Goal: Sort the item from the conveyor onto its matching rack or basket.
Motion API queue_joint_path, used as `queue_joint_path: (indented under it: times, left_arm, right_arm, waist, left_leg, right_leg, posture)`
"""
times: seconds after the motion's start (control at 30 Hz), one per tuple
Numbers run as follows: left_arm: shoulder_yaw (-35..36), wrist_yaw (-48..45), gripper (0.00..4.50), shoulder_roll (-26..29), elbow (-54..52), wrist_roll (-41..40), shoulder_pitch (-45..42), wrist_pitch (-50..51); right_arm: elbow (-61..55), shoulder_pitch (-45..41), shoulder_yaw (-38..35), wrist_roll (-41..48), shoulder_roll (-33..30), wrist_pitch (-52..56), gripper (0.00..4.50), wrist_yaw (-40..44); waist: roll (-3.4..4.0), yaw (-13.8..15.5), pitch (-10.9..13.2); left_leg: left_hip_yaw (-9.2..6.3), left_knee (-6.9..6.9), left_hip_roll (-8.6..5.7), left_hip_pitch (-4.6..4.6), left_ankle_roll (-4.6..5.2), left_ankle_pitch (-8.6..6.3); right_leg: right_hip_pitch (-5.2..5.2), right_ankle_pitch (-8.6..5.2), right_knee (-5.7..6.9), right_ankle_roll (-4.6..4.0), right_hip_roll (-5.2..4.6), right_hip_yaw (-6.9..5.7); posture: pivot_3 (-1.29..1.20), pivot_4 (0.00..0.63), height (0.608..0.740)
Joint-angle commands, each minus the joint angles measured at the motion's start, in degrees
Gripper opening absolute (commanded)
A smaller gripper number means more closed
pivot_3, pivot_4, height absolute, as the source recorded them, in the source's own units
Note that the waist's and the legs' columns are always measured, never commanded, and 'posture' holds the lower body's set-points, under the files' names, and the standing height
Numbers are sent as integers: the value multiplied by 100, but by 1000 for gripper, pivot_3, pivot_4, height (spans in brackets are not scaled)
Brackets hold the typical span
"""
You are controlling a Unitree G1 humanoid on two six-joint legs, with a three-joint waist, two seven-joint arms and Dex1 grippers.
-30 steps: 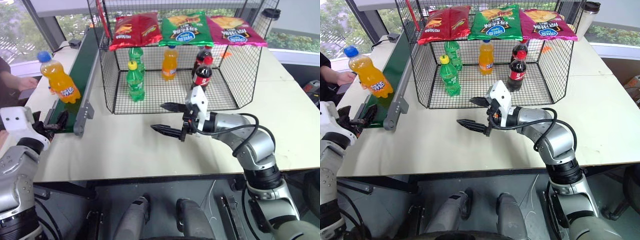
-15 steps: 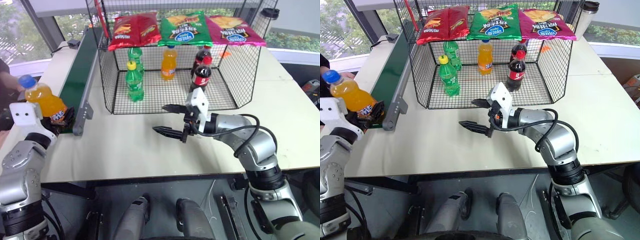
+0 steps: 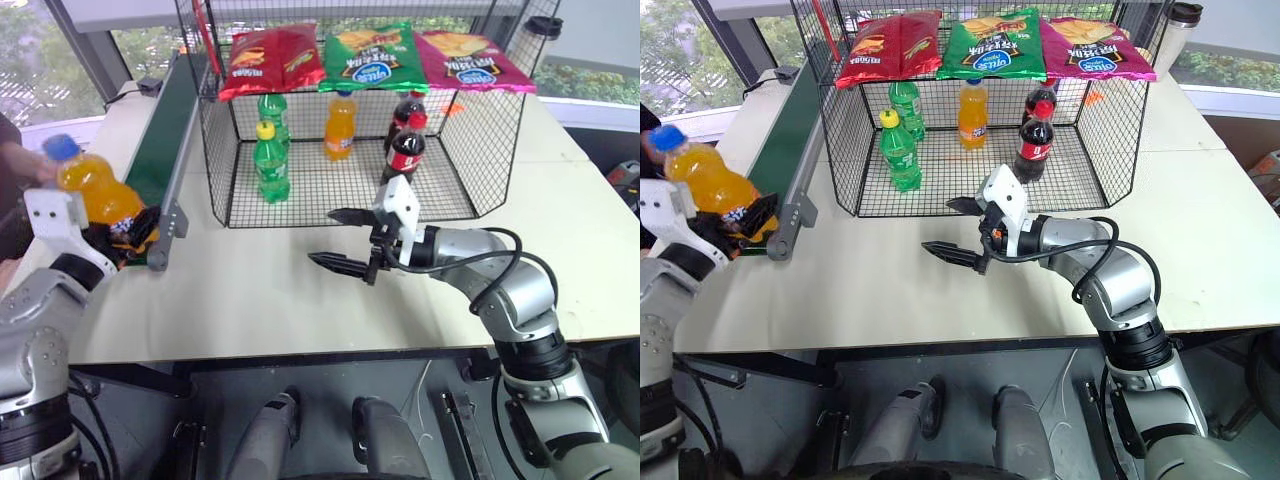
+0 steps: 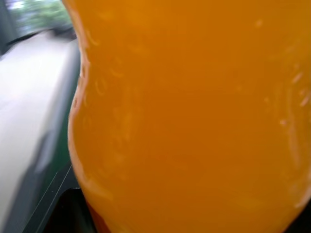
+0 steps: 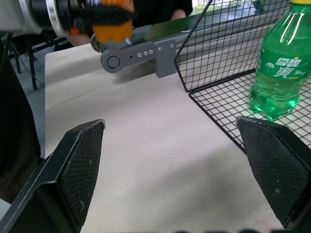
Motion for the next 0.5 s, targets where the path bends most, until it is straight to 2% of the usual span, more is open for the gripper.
queue_joint_path:
  times: [0.03,0.13,0.27,0.37,0.5]
  left_arm:
    - [-433,-580,2989,249,-306,-207,-270,34]
    - [-1205,-1107,2989,223,-215,-126,-620,-12]
    - [-2136,-1511,2989,-119,101,172,-1158,-262]
    - [-2520,-1699,2989,-260,198,360,-1324,-394]
    - [-3511,-2279,2989,-537,439,904,-1593,-907]
  right_arm:
    - [-255,-149,-98,129,-45,18,4500,42]
    - [-241,-235,-126,165,-36,43,4500,51]
    - [-247,-271,-126,154,-57,53,4500,38]
    - [-275,-276,-131,170,-66,79,4500,26]
    - [-296,-298,-135,172,-100,81,4500,25]
  waist:
    - [0,-6,0]
    - [0,1,0]
    - [0,-4,0]
    - [0,-35,0]
    - [1,-3,0]
  left_leg:
    - [1,0,0,0,0,0]
    - [2,0,0,0,0,0]
    - [2,0,0,-3,0,0]
    - [4,-3,0,-3,1,0]
    - [6,-10,1,-2,2,0]
  right_leg:
    - [0,0,-1,0,0,1]
    - [0,0,-2,0,-1,1]
    - [-1,1,-4,0,0,0]
    - [-4,1,-4,1,0,1]
    - [-7,1,-2,2,0,3]
  posture:
    - [0,150,738]
    - [0,150,738]
    - [0,150,738]
    - [0,150,738]
    - [0,150,738]
